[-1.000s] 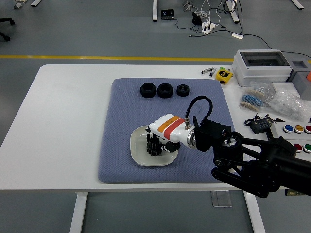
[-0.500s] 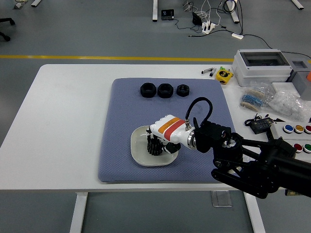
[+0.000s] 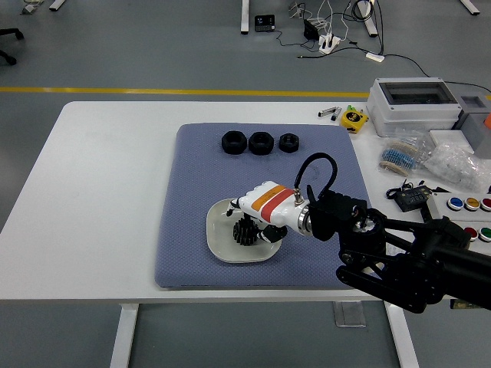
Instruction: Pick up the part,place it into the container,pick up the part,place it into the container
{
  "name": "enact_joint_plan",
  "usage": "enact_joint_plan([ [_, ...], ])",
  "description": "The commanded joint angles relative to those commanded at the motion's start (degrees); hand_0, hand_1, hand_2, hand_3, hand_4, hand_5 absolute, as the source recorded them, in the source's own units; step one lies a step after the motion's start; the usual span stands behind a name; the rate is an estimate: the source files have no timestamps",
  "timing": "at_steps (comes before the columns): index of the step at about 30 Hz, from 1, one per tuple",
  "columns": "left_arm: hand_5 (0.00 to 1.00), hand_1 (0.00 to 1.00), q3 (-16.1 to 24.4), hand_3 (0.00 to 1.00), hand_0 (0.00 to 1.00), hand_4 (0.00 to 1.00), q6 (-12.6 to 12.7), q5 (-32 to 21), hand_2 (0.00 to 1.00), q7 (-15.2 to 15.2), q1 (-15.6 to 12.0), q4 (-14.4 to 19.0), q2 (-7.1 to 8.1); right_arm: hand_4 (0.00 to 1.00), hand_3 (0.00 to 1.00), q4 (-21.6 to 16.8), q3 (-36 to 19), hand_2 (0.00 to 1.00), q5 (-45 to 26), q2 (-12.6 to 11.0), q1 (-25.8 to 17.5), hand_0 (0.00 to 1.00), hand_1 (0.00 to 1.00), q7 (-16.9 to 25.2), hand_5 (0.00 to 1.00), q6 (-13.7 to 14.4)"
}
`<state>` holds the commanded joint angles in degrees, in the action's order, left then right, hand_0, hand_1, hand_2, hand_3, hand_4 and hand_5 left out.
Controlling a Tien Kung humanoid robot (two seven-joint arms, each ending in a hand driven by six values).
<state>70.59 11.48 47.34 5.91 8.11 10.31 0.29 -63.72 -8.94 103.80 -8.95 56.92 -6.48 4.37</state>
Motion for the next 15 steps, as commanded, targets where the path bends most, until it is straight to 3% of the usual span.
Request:
enact_joint_plan([
  [15, 0.681, 0.617, -0.12, 0.56, 0.71, 0.61, -0.04, -0.05, 0.633, 0.03, 0.08, 0.0, 0.04, 0.695, 0.814, -0.27, -0.07, 0.493, 0.28, -0.24, -0.13, 0.316, 0.386, 0.14, 0.002, 0.31],
])
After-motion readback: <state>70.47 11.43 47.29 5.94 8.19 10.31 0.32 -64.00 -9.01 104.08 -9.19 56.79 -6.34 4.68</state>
